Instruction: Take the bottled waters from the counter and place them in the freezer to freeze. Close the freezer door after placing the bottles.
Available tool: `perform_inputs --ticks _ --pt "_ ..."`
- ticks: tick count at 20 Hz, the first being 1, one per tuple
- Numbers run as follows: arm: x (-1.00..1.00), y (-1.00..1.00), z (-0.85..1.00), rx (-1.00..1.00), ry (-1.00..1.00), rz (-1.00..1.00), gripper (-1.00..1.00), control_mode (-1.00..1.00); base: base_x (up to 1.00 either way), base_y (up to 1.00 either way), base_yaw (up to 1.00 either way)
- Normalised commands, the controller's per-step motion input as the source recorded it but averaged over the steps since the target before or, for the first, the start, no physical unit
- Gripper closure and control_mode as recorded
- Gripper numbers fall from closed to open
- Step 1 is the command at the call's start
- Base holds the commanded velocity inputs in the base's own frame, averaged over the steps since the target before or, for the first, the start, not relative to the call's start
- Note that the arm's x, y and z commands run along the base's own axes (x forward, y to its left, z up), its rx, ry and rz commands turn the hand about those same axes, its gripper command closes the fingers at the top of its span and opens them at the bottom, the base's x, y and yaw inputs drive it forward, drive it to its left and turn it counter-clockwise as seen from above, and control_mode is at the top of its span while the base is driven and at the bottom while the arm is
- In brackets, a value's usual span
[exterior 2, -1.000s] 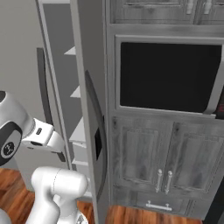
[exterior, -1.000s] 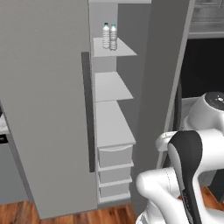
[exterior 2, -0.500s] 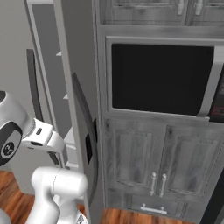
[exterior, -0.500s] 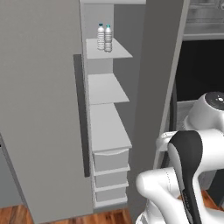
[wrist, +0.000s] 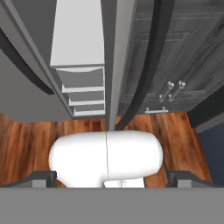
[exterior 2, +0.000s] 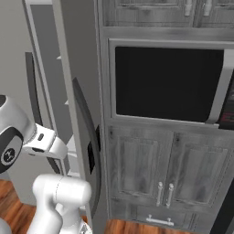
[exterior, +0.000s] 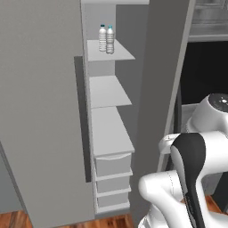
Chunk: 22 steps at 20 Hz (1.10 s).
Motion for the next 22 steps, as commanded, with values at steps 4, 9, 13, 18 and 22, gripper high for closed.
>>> perform_inputs --ticks 4,9,13,18,22 --pt "0.00 0.00 0.00 0.00 0.00 0.00 -1.00 1.00 0.33 0.04 0.00" --pt "0.00 0.00 0.00 0.00 0.00 0.00 -1.00 1.00 0.36 0.06 0.00" --pt "0.00 0.00 0.00 0.00 0.00 0.00 -1.00 1.00 0.38 0.06 0.00" --pt "0.00 0.00 0.00 0.00 0.00 0.00 -1.00 1.00 0.41 0.07 0.00" --pt "0.00 0.00 0.00 0.00 0.00 0.00 -1.00 1.00 0.42 0.12 -0.01"
